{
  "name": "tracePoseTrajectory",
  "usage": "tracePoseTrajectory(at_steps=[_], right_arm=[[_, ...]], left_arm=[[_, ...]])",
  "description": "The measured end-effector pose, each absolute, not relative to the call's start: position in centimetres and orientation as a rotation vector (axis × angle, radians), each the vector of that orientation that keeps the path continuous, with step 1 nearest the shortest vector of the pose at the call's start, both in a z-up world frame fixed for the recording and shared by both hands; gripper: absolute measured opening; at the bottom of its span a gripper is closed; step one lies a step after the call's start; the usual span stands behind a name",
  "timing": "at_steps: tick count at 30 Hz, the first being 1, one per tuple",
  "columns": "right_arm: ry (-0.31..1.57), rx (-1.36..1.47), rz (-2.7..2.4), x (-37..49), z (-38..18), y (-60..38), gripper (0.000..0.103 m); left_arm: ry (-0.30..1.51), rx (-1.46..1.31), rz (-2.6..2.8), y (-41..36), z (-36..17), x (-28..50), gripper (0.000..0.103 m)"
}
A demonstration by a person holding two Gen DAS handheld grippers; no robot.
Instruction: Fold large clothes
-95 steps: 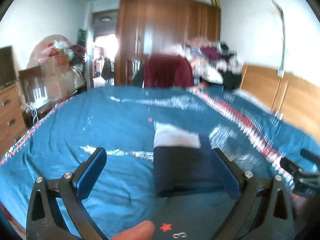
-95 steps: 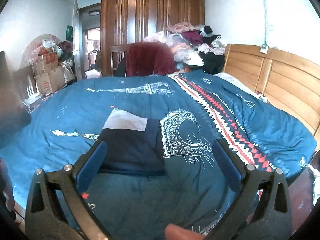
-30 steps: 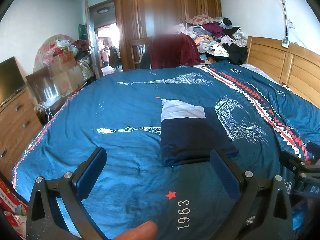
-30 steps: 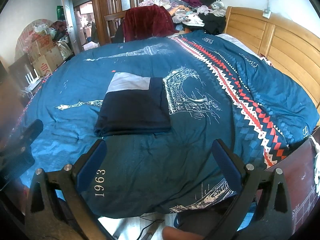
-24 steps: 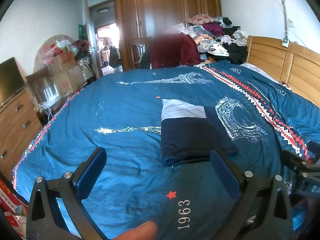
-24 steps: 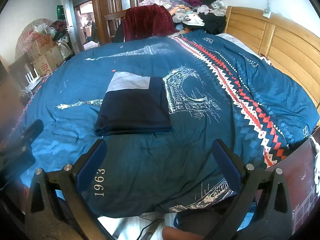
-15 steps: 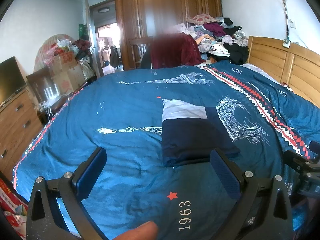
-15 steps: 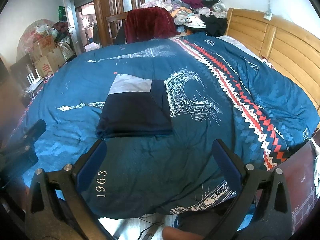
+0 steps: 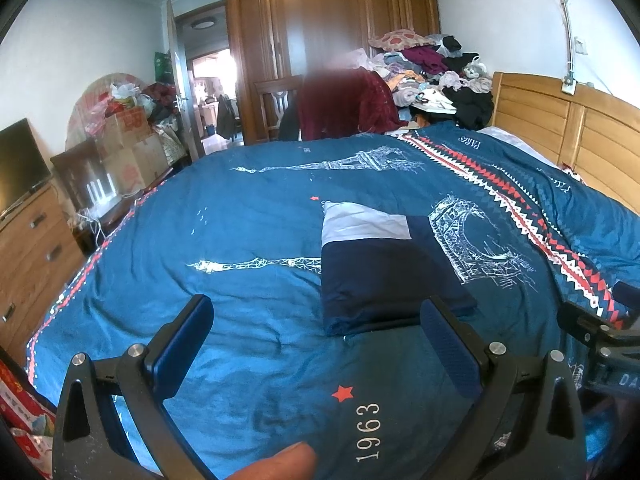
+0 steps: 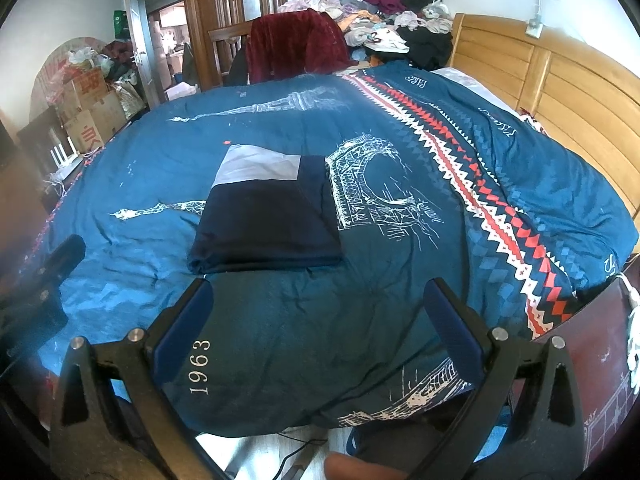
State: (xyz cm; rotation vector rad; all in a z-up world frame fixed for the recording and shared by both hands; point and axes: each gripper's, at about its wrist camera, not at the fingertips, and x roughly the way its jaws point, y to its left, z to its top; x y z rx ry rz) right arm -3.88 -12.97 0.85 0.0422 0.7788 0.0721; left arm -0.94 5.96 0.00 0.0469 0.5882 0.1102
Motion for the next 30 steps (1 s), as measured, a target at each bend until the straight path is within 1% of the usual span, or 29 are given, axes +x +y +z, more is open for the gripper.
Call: tracePoseTrajectory(at_steps=[30], right_arm=[[0.783,0.042,0.070,-3.86,0.40,-13.44,0.103]], left_arm=[[0.606,0.060,0.109,5.41,-0.63,-0.48,0.103]])
